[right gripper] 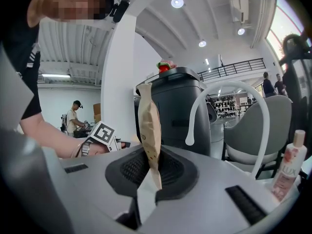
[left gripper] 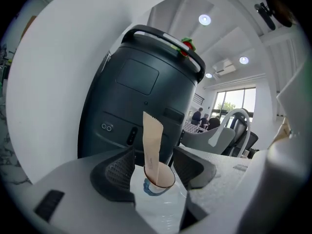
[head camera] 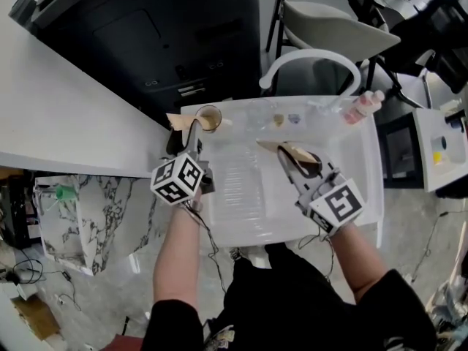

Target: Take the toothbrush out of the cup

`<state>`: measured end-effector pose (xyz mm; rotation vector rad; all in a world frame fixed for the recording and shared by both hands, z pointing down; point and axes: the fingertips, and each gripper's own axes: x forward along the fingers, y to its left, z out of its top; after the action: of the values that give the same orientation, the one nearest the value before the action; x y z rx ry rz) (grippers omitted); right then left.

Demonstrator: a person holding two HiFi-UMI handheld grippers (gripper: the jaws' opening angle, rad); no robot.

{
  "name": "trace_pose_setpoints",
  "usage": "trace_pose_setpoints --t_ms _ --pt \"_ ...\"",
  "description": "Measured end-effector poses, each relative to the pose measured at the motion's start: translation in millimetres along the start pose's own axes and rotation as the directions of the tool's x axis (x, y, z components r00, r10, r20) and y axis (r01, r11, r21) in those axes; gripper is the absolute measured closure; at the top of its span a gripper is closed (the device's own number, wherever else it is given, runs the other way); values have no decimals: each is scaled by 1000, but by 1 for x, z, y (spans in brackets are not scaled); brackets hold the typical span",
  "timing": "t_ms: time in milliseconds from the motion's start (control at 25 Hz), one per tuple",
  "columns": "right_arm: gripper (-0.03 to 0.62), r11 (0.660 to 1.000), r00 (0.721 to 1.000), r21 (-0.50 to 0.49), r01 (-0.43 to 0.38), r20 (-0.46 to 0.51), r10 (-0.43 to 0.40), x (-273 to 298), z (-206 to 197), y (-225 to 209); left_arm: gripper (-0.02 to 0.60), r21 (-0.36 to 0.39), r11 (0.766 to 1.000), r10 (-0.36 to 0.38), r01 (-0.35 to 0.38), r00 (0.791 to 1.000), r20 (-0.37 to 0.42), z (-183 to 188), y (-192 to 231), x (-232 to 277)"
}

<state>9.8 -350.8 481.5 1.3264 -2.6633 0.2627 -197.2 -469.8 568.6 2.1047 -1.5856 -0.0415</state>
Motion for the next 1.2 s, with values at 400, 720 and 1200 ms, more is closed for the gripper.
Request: trace_pose_setpoints --t_ms 400,720,1200 --pt "566 999 999 28 23 -27 -22 -6 -20 -20 351 -18 999 42 -43 999 -15 -11 11 25" --pt "566 1000 1000 4 24 -10 -24 -12 -21 -25 461 -12 998 67 -67 998 -13 -11 11 30" --pt "566 999 999 21 42 -1 -42 -16 -2 -21 541 43 999 19 -21 998 58 22 -15 16"
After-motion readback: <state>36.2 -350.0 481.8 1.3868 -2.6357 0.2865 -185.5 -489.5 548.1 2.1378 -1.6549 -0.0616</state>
